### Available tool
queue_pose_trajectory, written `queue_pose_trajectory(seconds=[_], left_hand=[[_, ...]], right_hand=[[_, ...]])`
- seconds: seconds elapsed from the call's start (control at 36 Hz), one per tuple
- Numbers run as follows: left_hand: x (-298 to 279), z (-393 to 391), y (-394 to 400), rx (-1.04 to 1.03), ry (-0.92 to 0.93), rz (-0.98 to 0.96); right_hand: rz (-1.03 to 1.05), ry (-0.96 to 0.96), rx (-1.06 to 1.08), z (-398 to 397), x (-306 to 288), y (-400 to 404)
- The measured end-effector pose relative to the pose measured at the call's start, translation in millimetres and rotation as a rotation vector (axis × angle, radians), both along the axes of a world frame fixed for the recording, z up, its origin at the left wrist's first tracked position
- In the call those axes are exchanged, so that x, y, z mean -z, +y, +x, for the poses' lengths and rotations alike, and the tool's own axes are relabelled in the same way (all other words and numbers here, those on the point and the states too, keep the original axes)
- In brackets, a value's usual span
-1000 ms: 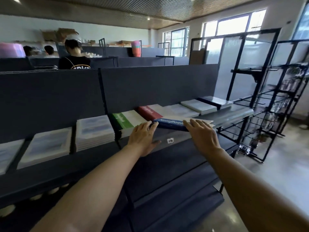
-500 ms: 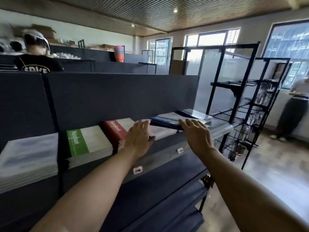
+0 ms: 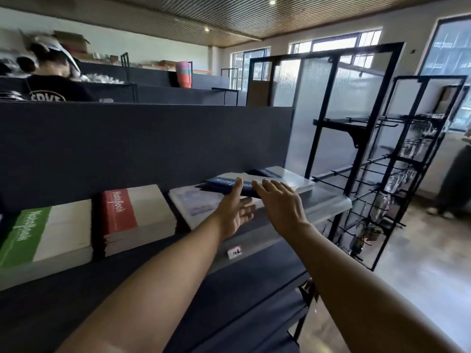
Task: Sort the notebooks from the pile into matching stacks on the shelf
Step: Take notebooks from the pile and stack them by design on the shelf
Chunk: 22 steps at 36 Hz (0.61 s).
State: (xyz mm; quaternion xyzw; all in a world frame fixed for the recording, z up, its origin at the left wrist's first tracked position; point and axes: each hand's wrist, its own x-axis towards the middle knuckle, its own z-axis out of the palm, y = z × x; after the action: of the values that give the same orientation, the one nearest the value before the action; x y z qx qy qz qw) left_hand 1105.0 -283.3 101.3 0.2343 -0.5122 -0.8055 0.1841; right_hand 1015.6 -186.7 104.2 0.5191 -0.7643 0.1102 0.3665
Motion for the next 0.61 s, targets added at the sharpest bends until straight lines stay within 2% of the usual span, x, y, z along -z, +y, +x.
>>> queue_pose_trajectory(seconds=[0.08, 0.17, 0.22, 0.28, 0.33, 0.42, 0.5, 0.61], left_hand=[[-6, -33, 9, -0.146, 0.078, 0.112], [-10, -58, 17, -0.261, 0.088, 0.184], [-7, -72, 19, -0.318, 0.043, 0.167], [-3, -81, 21, -0.382, 0.008, 0.141], [1, -88, 22, -0.407, 0.014, 0.135], [4, -94, 25, -0.412, 0.008, 0.121], [3, -101, 22, -0.403, -0.041, 0.079], [6, -111, 12, -0.363, -0.069, 0.034]], right_hand=[[0.033, -0.048, -0.105, -31, -3, 5], [0.199, -0.113, -0.189, -60, -4, 13], [0.288, -0.174, -0.238, -77, -4, 21], [0.283, -0.267, -0.293, -88, -9, 27], [0.275, -0.413, -0.26, -98, -14, 29], [0.264, -0.54, -0.072, -123, -12, 26], [0.185, -0.786, 0.074, -151, -8, 21], [0.158, -1.076, 0.083, -179, -2, 13]])
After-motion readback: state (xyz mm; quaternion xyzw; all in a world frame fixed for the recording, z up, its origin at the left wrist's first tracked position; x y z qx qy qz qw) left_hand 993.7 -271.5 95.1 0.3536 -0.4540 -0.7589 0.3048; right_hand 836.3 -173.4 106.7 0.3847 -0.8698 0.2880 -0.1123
